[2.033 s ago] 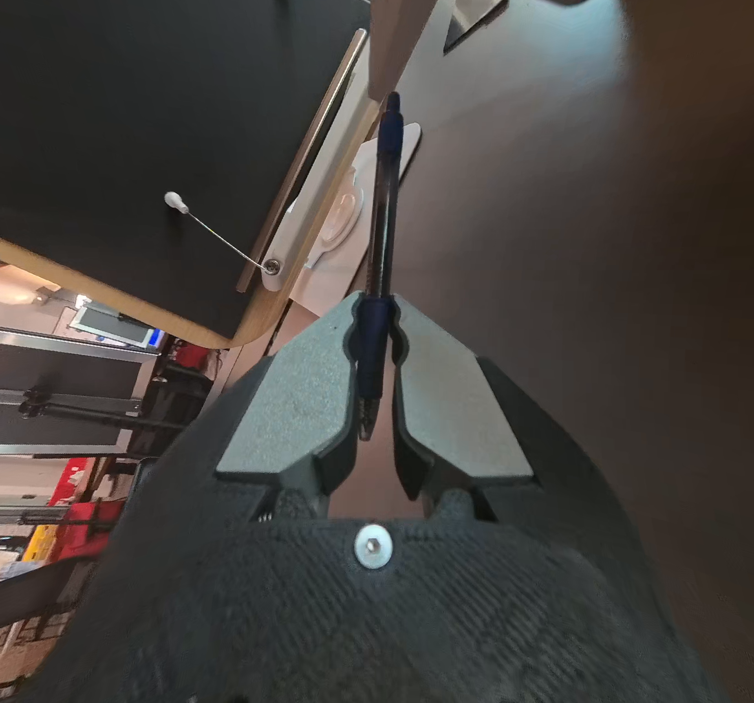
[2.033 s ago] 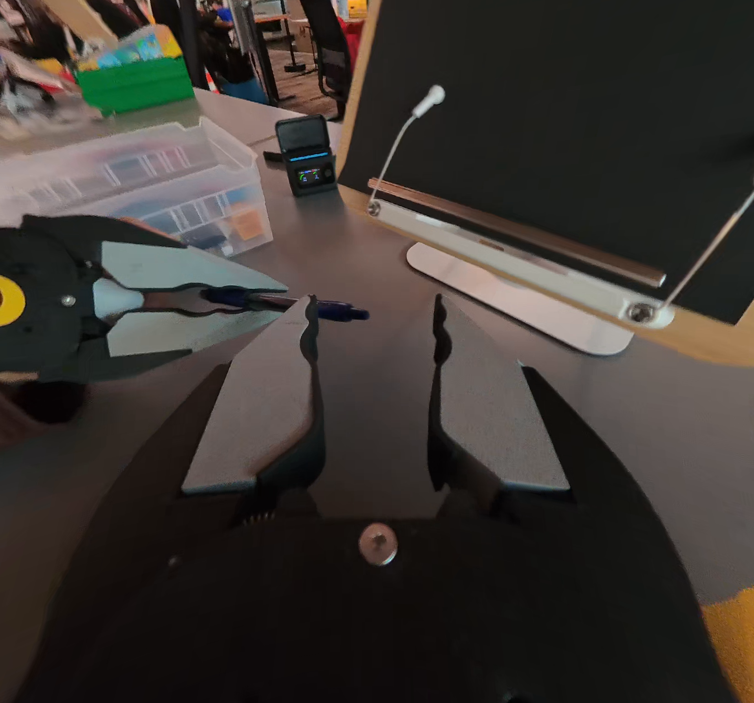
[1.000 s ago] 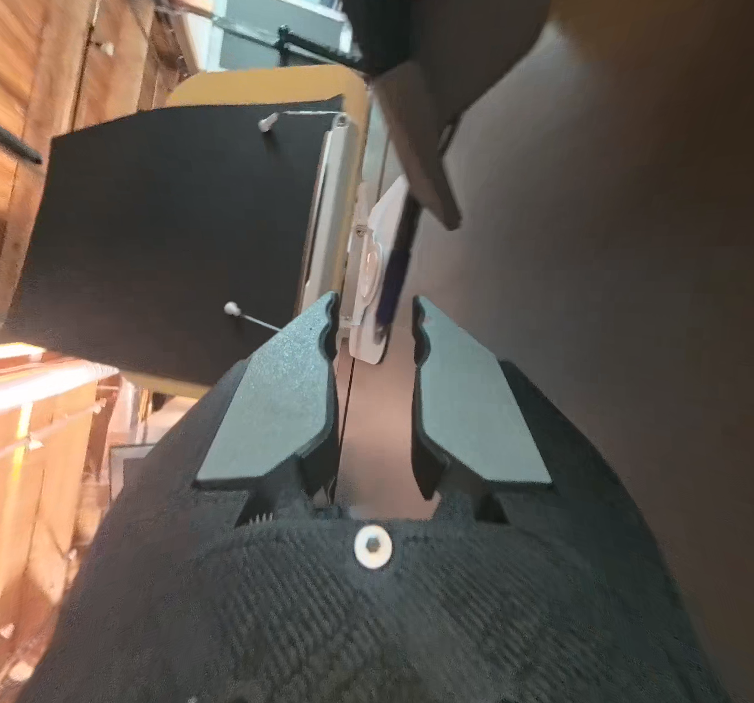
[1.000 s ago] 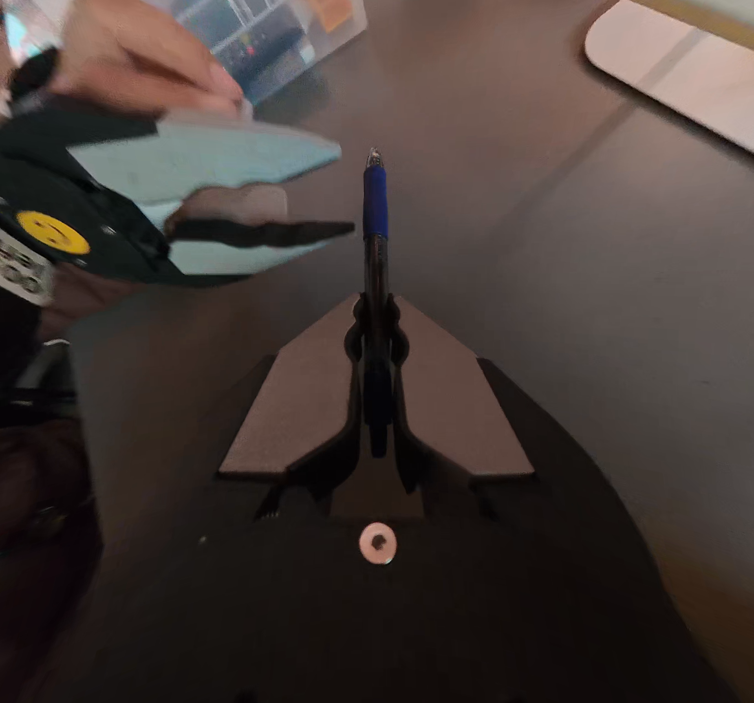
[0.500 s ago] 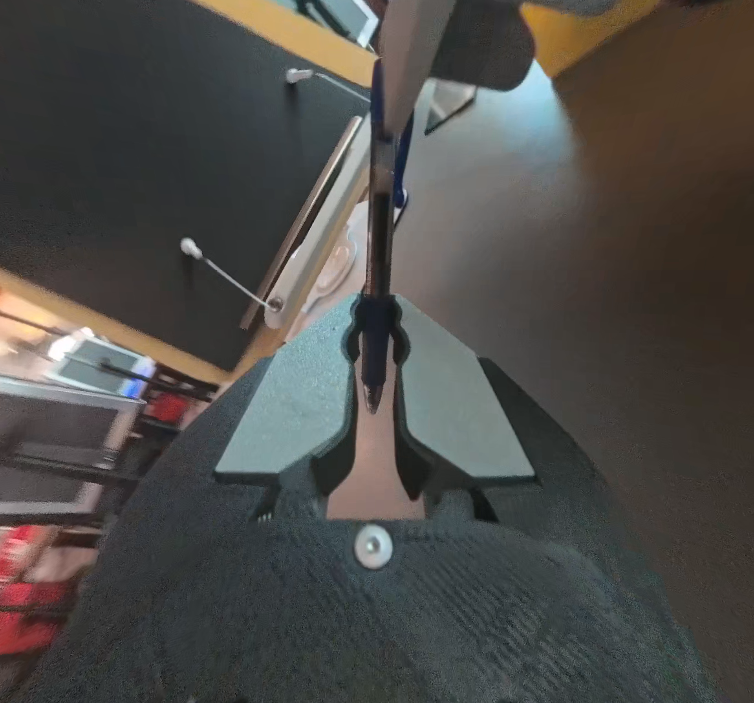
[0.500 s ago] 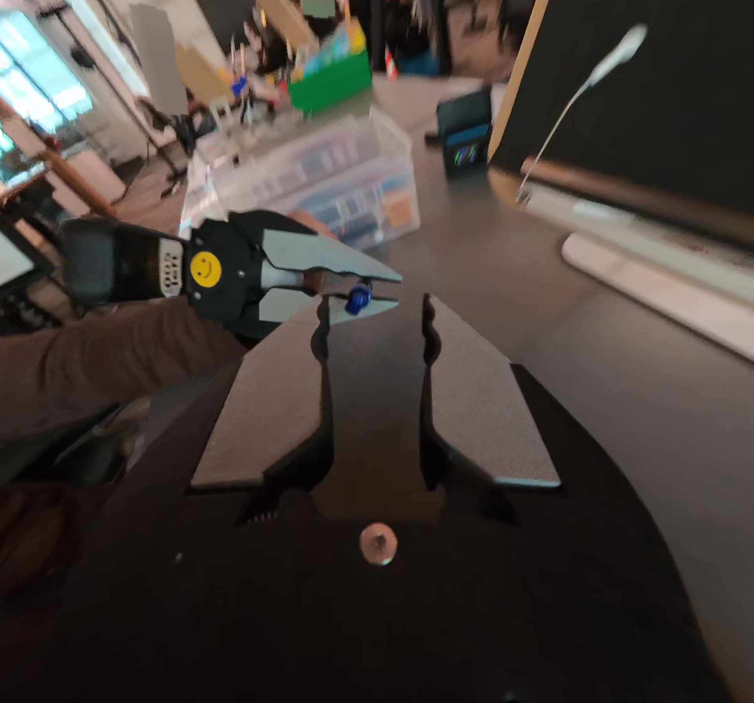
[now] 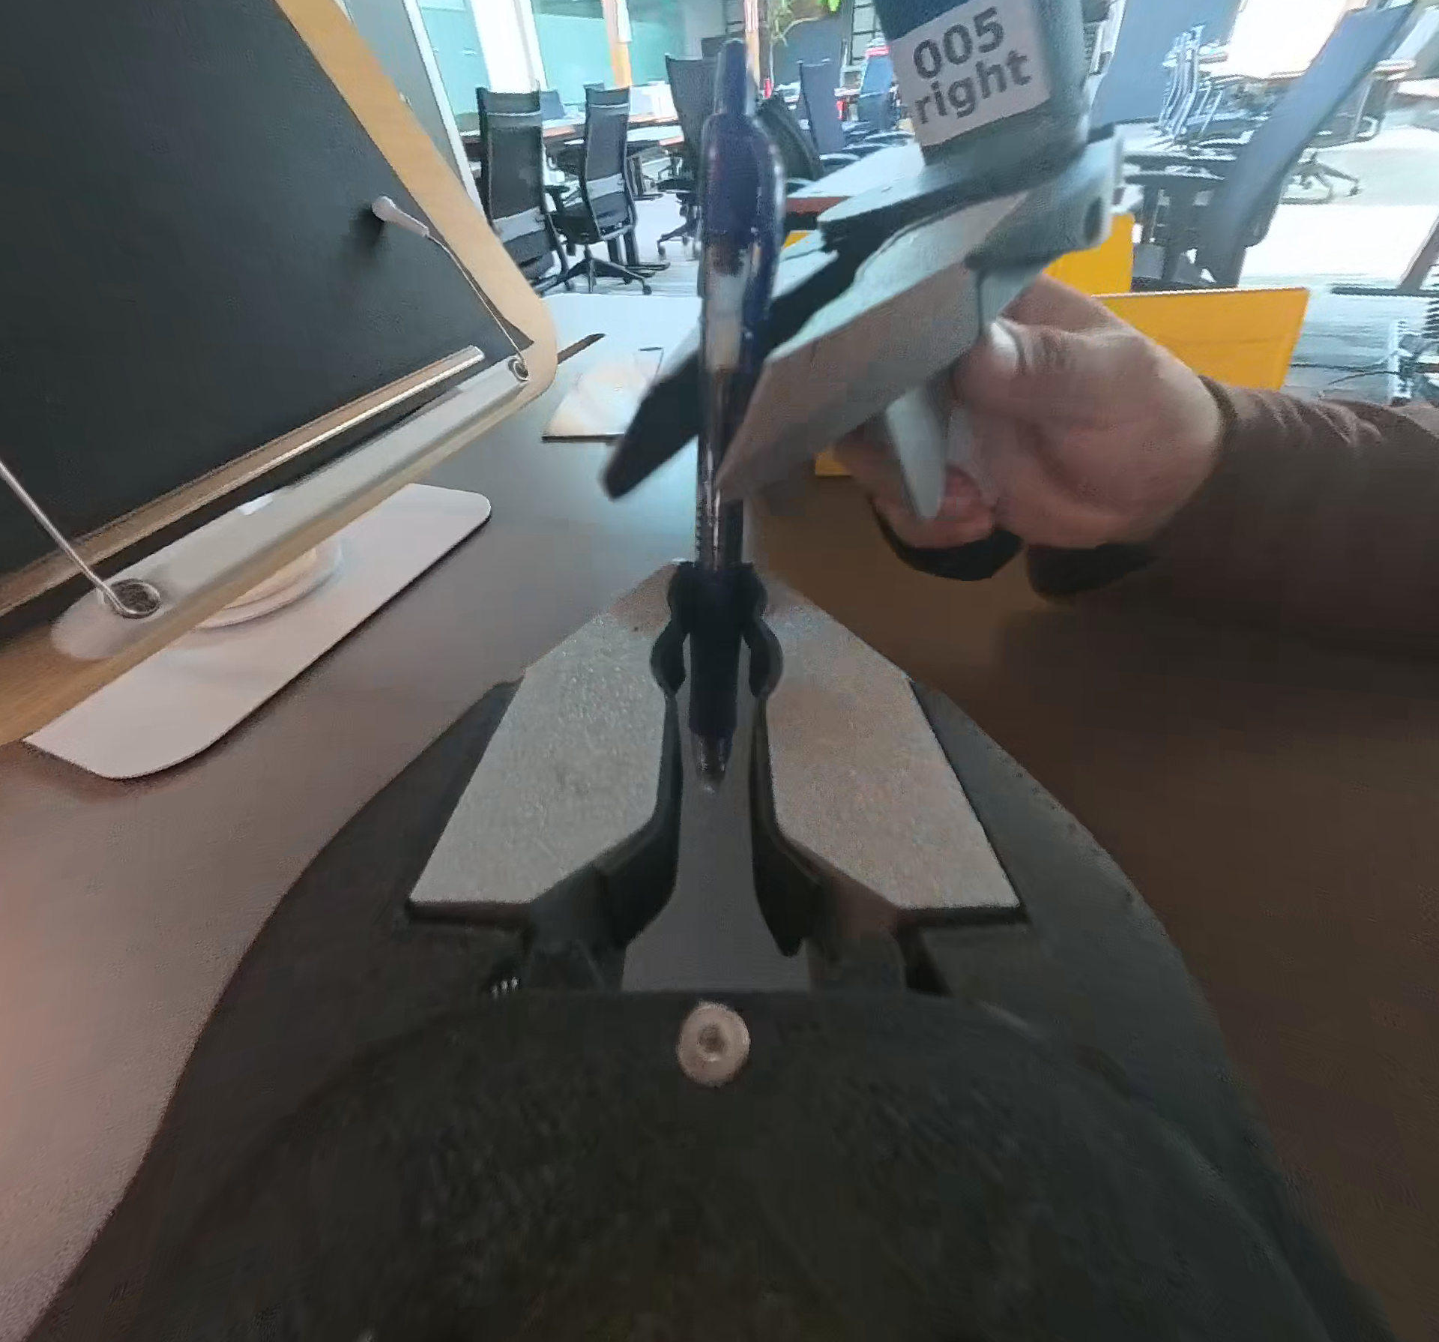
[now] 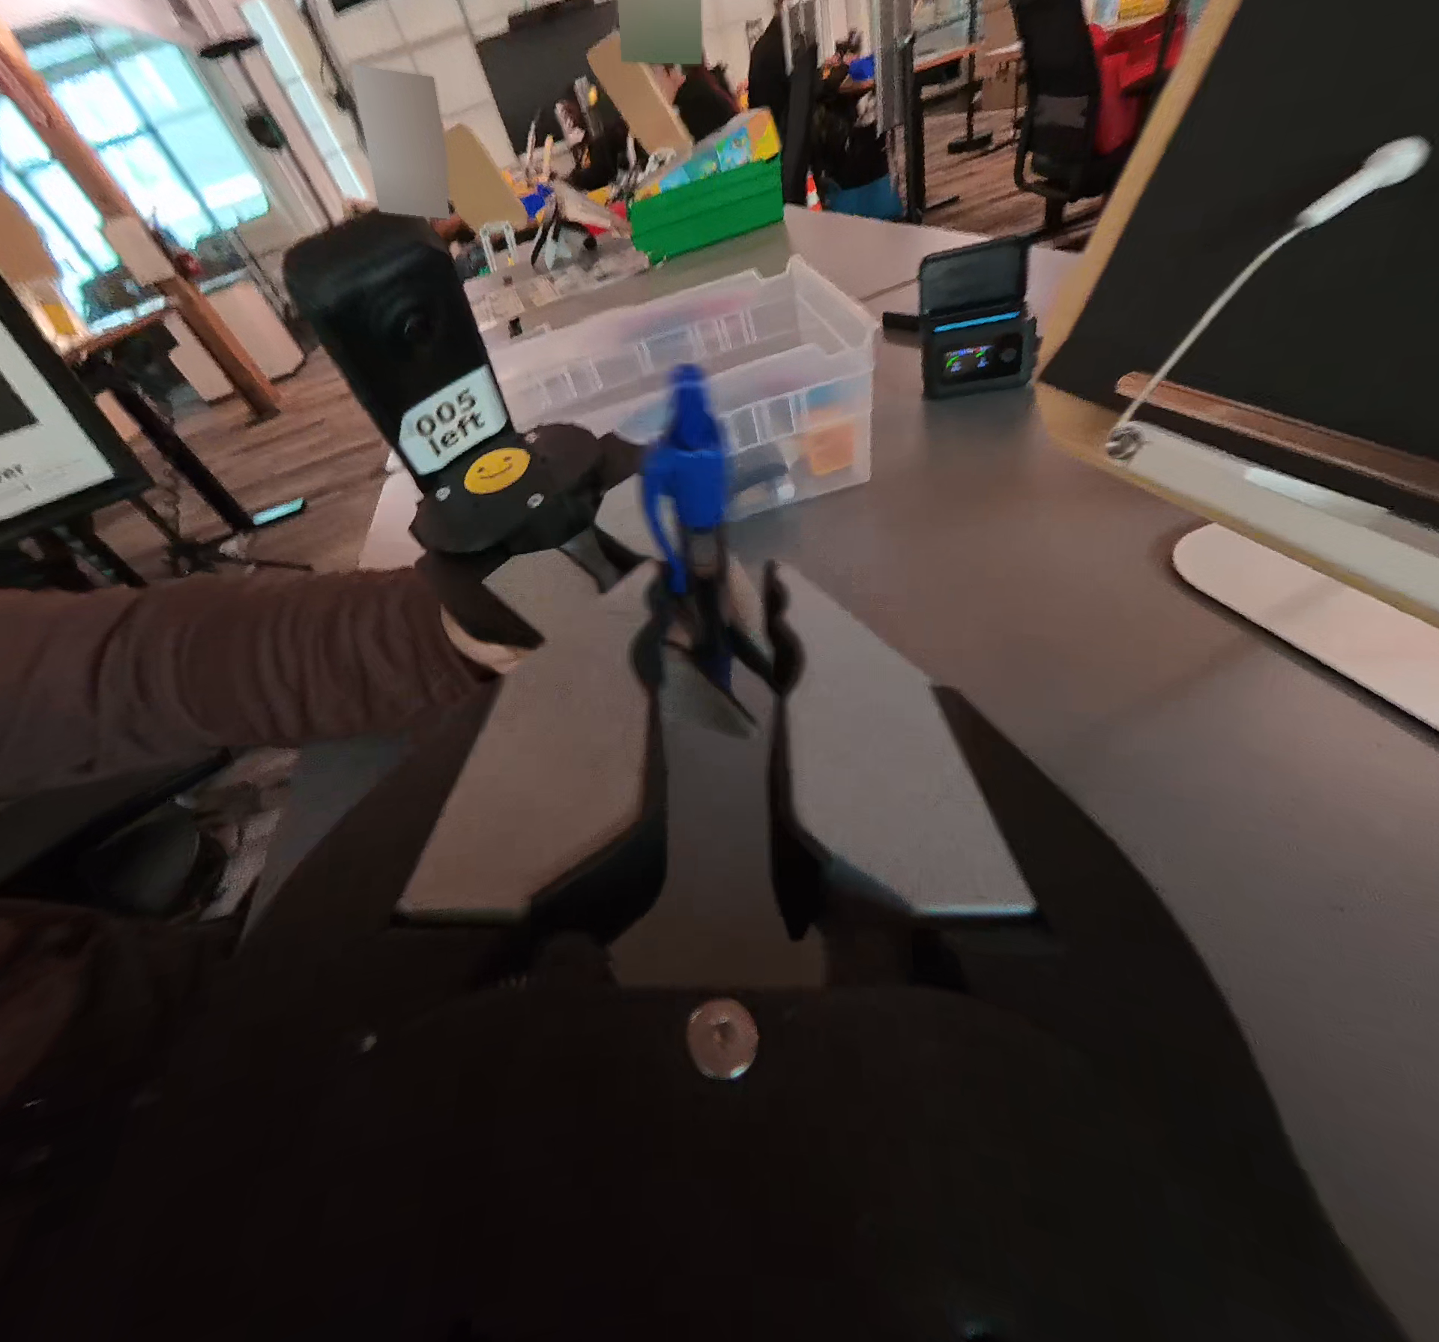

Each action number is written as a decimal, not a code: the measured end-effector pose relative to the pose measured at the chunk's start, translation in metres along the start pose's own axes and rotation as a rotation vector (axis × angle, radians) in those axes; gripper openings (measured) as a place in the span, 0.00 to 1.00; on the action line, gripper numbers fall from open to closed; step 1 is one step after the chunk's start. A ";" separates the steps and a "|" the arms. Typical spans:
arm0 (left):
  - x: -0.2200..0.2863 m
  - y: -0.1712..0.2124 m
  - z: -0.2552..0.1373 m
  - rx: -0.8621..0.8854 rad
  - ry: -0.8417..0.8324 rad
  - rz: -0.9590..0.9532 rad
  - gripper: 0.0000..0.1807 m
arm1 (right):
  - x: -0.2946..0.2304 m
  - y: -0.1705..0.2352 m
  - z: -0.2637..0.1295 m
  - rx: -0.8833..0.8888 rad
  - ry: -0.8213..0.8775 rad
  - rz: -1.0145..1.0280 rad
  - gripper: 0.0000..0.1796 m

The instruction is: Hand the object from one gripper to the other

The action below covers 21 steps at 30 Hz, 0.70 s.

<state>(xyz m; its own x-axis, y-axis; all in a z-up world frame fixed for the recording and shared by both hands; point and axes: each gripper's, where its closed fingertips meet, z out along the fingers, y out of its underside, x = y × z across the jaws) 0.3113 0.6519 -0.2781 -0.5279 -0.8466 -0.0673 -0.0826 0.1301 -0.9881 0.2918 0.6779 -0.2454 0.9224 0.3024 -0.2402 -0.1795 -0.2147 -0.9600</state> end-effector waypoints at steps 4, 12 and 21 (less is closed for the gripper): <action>-0.001 0.004 0.002 -0.015 -0.011 -0.026 0.05 | 0.004 0.006 0.000 -0.069 0.086 -0.119 0.05; -0.014 0.004 -0.004 -0.009 -0.061 -0.049 0.17 | 0.043 0.001 -0.019 -0.208 0.591 -0.623 0.05; -0.001 -0.024 -0.011 0.148 0.006 -0.077 0.16 | 0.041 0.016 -0.005 -0.390 0.723 -1.081 0.05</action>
<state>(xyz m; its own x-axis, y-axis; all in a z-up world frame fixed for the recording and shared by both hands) 0.3041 0.6553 -0.2528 -0.5303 -0.8478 0.0093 0.0028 -0.0127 -0.9999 0.3282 0.6821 -0.2695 0.5326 -0.0391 0.8455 0.7391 -0.4654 -0.4871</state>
